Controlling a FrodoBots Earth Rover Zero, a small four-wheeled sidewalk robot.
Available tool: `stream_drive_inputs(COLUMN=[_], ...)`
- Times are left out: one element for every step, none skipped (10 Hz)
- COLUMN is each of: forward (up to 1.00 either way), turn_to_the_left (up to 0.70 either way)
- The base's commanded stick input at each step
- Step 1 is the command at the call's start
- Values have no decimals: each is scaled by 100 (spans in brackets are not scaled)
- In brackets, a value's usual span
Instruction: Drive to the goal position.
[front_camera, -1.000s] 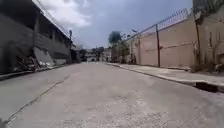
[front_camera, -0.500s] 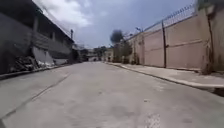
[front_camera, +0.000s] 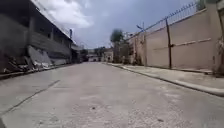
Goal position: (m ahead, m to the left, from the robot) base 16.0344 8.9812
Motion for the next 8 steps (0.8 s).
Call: stream_drive_inputs(forward=[100,100,100,100,100,100,100,100], turn_to_the_left=[0,0,0,0,0,0,0,0])
